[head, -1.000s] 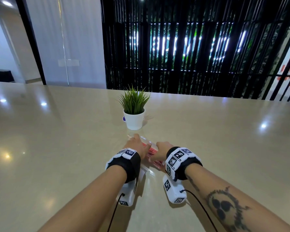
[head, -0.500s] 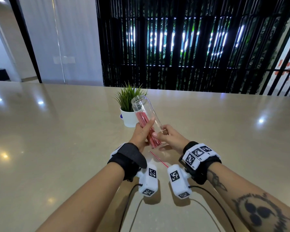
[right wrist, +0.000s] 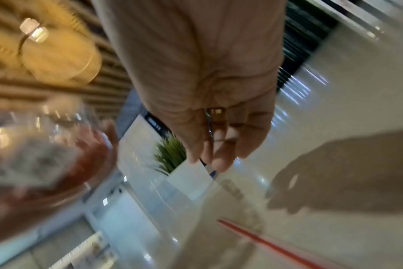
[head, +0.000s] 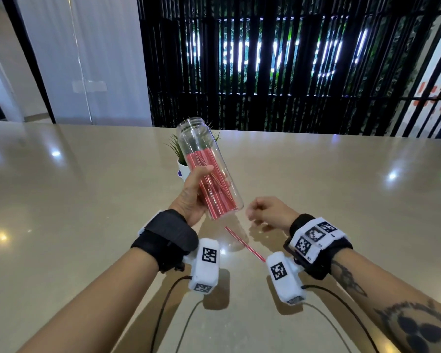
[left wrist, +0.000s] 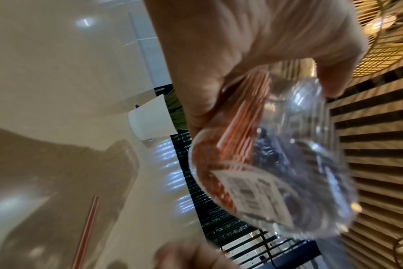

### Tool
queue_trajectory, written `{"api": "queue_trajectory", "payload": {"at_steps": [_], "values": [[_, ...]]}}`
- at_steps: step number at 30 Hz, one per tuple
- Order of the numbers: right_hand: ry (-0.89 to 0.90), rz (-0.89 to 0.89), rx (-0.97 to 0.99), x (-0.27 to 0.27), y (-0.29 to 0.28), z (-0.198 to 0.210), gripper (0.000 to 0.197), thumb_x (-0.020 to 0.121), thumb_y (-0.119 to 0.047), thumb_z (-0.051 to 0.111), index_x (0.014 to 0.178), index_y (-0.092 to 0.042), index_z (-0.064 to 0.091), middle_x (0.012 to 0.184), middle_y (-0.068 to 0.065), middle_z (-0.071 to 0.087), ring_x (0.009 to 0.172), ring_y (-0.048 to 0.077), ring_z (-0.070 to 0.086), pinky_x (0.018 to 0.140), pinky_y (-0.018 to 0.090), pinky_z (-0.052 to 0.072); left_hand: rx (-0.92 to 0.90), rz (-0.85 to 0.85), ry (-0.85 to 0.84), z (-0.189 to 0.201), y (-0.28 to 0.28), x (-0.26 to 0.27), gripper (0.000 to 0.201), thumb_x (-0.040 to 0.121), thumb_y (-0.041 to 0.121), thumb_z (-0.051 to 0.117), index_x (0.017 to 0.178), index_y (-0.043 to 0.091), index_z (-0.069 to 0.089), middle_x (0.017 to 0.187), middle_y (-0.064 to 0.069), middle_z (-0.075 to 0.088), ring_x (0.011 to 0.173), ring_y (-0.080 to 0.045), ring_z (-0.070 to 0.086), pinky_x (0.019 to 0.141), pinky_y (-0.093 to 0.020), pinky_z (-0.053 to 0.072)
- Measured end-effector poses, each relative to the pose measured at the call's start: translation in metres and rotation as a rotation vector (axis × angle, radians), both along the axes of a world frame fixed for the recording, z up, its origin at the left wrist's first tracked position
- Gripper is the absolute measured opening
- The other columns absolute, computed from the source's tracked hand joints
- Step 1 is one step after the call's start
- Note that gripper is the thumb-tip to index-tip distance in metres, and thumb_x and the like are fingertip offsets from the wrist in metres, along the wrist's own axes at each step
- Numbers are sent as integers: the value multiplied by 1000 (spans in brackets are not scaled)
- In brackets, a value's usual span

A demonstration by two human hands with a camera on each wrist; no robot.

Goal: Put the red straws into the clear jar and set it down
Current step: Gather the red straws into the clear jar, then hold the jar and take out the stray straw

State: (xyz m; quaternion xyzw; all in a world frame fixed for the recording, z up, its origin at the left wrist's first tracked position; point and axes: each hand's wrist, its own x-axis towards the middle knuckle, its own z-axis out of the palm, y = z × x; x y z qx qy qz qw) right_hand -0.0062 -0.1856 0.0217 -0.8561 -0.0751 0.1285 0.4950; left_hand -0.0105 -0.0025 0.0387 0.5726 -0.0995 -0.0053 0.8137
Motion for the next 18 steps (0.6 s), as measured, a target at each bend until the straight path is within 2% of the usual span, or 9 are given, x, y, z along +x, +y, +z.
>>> {"api": "queue_trajectory", "payload": {"at_steps": [1,3,5,6,8,11,13,15,18], "values": [[8,-1,-155,1,-2,-6,16,88,-8,54,73,-13,55,71,2,57,61,13,55,52,22,44,14,-23,-2,4,1,-2,75,56,44,64,122,15,47,96,-6,64,87,-23,63,78,-42,55],[18,54,-462,1,0,-15,14,84,-6,58,71,-12,56,74,7,59,68,20,56,52,23,43,68,-81,17,10,4,-7,63,53,44,64,110,18,54,94,-6,66,89,-24,63,84,-44,53],[7,103,-664,-1,6,-19,8,82,-6,59,76,-10,59,81,8,59,74,22,55,59,27,44,143,-157,47,13,5,-11,56,51,44,63,101,19,59,93,-6,66,87,-23,63,90,-46,50],[2,121,-723,-2,8,-20,7,82,-5,58,78,-10,59,82,9,59,75,22,55,63,27,44,181,-186,66,13,6,-12,57,50,44,63,101,18,59,93,-6,66,84,-22,64,92,-47,48],[-11,130,-789,-2,13,-22,8,79,-2,57,77,-9,59,82,9,60,74,23,56,65,26,44,231,-217,94,9,7,-13,67,51,42,63,111,15,55,95,-7,65,82,-19,66,91,-46,48],[-50,104,-817,0,18,-25,19,80,-5,59,63,-10,53,81,9,62,74,24,57,65,26,45,260,-228,123,2,7,-14,86,52,39,65,128,8,42,98,-8,63,81,-19,66,87,-44,51],[-72,108,-815,2,20,-28,23,81,-9,60,60,-13,50,84,10,65,76,24,59,68,30,50,273,-232,130,-3,6,-15,88,51,39,65,128,7,40,97,-7,61,79,-19,66,80,-40,55],[-87,119,-810,3,22,-30,15,80,-9,60,66,-12,54,89,11,69,80,25,63,76,34,53,283,-229,138,-7,6,-17,86,50,38,65,126,6,40,92,-7,60,75,-17,65,73,-35,57],[-88,131,-841,4,26,-33,7,78,-13,66,76,-10,60,88,11,70,78,26,63,76,34,54,303,-220,147,-12,8,-21,86,49,39,65,124,5,41,89,-7,59,72,-16,64,68,-31,58]]}}
